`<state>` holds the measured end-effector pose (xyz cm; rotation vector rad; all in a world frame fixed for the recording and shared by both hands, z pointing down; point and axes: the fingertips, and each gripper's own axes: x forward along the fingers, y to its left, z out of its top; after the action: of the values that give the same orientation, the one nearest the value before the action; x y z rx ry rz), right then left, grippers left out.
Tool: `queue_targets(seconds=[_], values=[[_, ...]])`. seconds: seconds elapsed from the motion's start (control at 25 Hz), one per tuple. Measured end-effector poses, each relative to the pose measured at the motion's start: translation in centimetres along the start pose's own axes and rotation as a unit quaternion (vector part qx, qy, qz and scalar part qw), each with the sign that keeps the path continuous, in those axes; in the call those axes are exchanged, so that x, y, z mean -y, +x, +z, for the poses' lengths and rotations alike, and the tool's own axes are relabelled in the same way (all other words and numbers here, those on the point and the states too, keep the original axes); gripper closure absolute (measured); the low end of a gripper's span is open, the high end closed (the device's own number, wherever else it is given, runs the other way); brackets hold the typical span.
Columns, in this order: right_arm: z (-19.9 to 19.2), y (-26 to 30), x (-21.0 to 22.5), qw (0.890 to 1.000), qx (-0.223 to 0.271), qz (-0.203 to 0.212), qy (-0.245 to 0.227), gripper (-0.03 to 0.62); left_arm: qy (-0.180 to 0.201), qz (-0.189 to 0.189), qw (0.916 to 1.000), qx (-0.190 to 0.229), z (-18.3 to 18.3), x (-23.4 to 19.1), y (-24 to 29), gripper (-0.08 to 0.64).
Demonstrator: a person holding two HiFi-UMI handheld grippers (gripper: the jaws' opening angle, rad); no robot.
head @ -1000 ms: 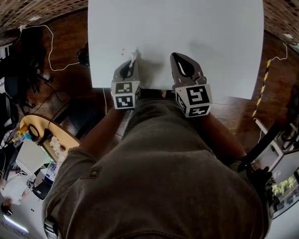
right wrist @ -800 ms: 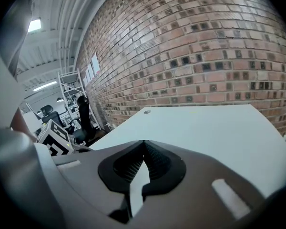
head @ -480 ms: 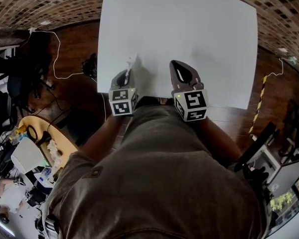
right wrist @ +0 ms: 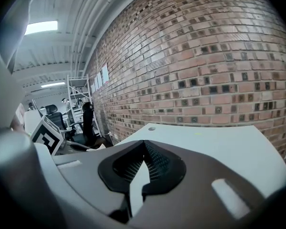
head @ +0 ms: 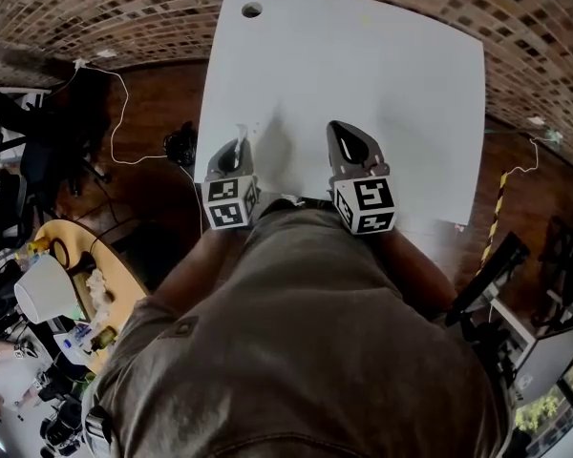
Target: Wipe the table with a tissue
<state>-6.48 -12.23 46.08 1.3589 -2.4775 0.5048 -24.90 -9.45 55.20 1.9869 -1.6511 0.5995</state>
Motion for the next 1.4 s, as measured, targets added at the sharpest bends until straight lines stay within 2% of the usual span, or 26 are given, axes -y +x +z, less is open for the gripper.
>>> queue_targets(seconds=[0.44, 1.08, 1.4], values=[[0.0, 0.1, -0.2, 1.0, -0.003, -0.002, 0.002, 0.578, -0.01, 0.001, 1.0, -0.001, -0.4, -0.6, 0.1, 0.534], [-1.9, 2.0, 0.3, 0.999, -0.044, -0.006, 0.02, 0.578, -0.013, 0.006, 0.9991, -0.041, -1.5, -2.5, 2.6, 0.535], [-3.4, 2.4, 1.3, 0.997, -0.071, -0.016, 0.032, 0.578, -0.01, 0.007, 0.9964, -0.083, -3.8, -3.3, 5.0, 0.535]])
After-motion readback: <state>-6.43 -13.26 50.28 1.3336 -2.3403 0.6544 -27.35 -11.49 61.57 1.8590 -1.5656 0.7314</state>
